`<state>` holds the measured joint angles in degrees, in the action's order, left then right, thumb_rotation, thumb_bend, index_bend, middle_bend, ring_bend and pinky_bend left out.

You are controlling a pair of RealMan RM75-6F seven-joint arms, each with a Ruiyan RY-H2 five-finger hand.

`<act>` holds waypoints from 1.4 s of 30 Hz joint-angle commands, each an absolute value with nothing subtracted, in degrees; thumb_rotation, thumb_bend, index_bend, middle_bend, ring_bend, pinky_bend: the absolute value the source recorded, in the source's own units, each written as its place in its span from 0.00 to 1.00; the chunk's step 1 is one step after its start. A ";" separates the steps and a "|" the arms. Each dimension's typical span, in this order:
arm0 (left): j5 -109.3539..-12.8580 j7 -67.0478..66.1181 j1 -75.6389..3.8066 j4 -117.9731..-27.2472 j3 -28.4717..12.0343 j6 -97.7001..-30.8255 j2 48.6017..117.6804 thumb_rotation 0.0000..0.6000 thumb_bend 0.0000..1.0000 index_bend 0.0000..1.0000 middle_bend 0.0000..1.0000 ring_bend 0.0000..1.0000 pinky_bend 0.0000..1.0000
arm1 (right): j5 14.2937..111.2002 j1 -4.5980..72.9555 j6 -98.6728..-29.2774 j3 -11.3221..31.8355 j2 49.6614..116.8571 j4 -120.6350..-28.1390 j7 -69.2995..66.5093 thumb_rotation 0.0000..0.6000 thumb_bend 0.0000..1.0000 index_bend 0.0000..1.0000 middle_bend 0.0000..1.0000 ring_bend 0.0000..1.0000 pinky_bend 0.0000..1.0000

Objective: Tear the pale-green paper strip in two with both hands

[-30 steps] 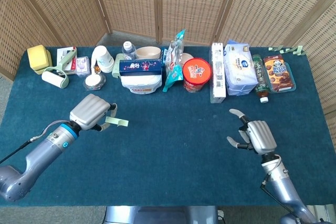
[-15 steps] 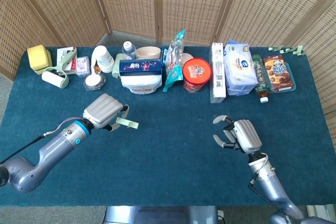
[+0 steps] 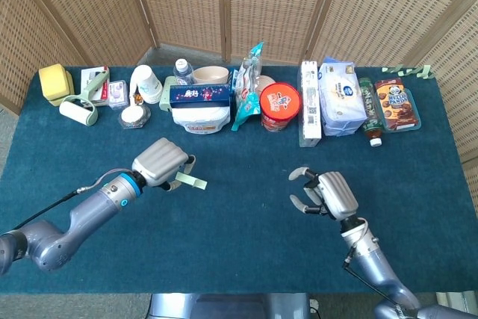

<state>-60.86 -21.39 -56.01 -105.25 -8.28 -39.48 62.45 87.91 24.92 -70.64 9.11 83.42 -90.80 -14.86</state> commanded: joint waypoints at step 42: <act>-55.41 -21.16 -64.22 -99.89 -7.39 -37.13 70.55 1.00 0.40 0.65 1.00 1.00 1.00 | 84.86 34.57 -63.42 11.38 89.91 -92.44 -11.68 0.88 0.36 0.37 1.00 1.00 0.98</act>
